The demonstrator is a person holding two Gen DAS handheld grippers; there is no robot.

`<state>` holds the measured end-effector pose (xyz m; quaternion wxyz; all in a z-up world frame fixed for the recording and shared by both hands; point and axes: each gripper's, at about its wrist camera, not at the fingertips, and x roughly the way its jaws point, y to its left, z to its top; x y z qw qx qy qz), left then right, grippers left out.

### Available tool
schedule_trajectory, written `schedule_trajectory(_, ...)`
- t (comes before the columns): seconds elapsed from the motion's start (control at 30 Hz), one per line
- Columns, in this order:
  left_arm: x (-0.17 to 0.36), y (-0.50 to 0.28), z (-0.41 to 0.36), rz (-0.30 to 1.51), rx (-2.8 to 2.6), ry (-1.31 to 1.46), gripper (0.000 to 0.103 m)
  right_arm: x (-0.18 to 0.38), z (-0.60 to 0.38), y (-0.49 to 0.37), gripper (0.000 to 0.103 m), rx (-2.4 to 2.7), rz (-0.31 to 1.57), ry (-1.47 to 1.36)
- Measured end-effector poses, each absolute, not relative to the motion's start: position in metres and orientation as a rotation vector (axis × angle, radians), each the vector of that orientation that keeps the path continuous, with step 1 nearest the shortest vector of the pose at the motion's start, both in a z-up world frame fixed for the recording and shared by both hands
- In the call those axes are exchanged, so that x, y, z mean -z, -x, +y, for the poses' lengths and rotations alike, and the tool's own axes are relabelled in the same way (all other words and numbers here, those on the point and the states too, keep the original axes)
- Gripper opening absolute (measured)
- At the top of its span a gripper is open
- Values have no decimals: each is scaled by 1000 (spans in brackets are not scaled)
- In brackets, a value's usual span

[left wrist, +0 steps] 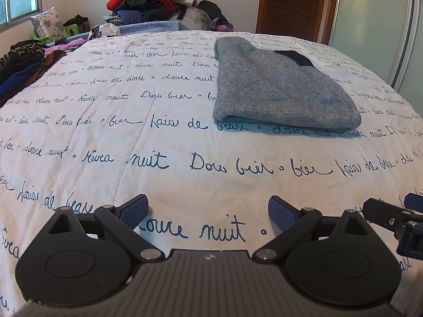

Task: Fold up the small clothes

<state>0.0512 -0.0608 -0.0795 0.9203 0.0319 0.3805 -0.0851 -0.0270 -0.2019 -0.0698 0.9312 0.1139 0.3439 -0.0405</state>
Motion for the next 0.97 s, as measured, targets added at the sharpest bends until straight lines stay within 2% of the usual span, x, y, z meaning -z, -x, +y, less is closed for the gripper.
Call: schedule_trajectory(0.97, 78, -55, -62, 764, 179, -68, 96, 76, -206, 16, 103, 68, 723, -239)
